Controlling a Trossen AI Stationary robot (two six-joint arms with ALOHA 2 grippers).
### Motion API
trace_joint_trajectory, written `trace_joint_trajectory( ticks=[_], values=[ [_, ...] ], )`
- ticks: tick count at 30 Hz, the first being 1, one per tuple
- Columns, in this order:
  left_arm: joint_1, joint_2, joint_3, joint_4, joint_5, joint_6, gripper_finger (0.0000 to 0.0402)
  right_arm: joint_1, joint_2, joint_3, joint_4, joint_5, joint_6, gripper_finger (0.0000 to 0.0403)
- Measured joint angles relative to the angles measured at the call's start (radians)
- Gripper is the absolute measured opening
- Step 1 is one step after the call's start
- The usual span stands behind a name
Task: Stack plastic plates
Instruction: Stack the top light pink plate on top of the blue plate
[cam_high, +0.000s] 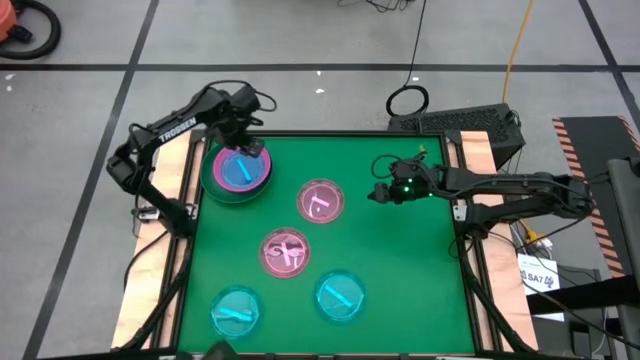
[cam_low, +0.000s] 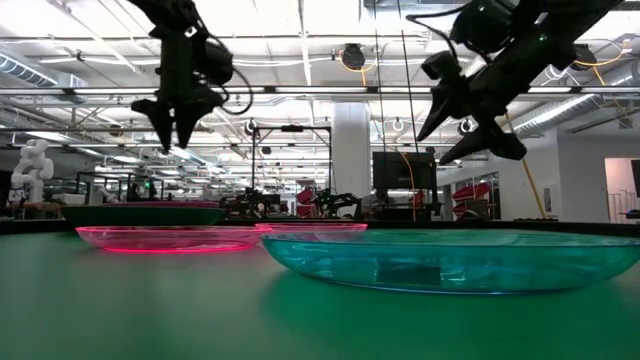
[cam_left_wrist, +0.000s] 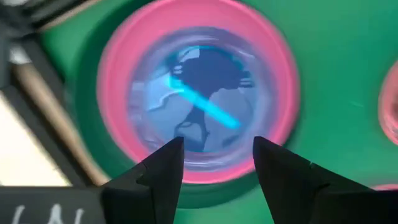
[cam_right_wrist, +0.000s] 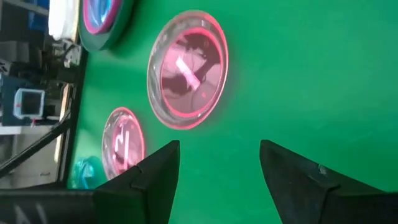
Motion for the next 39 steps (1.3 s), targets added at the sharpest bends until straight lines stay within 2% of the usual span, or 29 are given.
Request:
trace_joint_trajectory(
  ticks=[9, 13, 20, 29, 34, 39],
  values=[
    [-0.268, -0.028, 0.0, 0.021, 0.018, -0.144, 0.0198, 0.0, 0.248, 0.027, 0.139, -0.19, 0.049, 0.0215],
    [-0.391, -0.028, 0.0, 0.051, 0.009, -0.258, 0.0198, -0.014, 0.345, 0.098, 0.144, -0.208, -0.026, 0.0215],
    [-0.6, -0.027, 0.0, 0.083, -0.068, -0.413, 0.0198, -0.058, 0.531, 0.208, 0.144, -0.186, -0.104, 0.0215],
    [-0.745, -0.027, 0.0, 0.097, -0.099, -0.574, 0.0198, -0.065, 0.704, 0.325, 0.151, -0.204, -0.166, 0.0212],
    [-0.786, -0.027, 0.0, 0.097, -0.111, -0.644, 0.0198, -0.065, 0.737, 0.346, 0.15, -0.215, -0.165, 0.0179],
    [-0.817, -0.027, 0.0, 0.097, -0.129, -0.683, 0.0198, -0.067, 0.729, 0.344, 0.134, -0.191, -0.184, 0.011]
  ],
)
